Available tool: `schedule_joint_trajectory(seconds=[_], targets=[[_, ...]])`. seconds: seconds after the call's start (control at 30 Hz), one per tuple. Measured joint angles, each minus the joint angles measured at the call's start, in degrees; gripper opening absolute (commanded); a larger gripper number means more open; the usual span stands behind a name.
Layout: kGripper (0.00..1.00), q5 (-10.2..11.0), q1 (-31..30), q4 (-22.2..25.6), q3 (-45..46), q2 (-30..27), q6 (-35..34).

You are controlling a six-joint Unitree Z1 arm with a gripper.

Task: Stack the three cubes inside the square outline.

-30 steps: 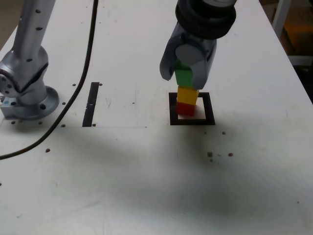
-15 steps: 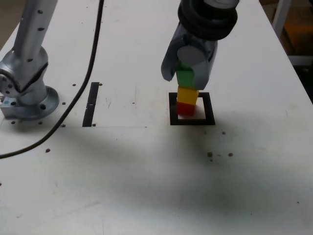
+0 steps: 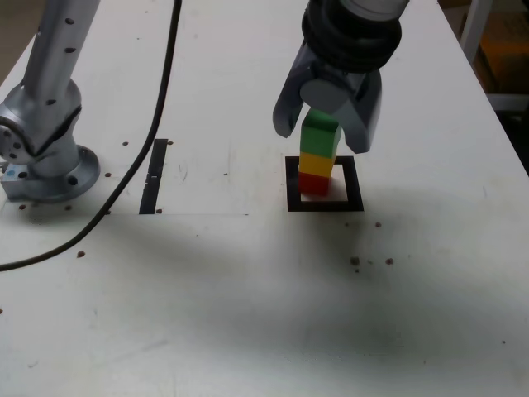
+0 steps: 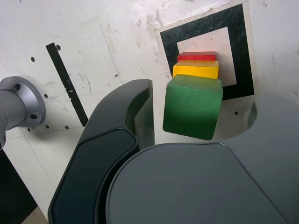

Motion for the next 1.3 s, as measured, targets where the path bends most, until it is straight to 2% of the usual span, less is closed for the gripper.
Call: schedule_joint_trajectory(seconds=[0.3, 0.53, 0.63, 0.83, 1.1, 1.23, 1.3], targets=[[1.0, -0.29, 0.0, -0.65, 0.77, -2.25, -1.74], [1.0, -1.14, 0.0, 0.19, 2.19, -7.97, -1.19], [1.0, -1.21, 0.0, 0.38, 4.17, -12.5, -0.65], [1.0, -0.33, 0.51, 0.39, 11.66, -20.79, -0.36], [1.0, -1.17, 1.13, -0.03, 24.99, -25.87, -0.58], [1.0, -0.88, 1.19, -2.05, 32.59, -29.3, -1.49], [1.0, -0.63, 1.19, -5.28, 36.63, -31.17, -2.41]])
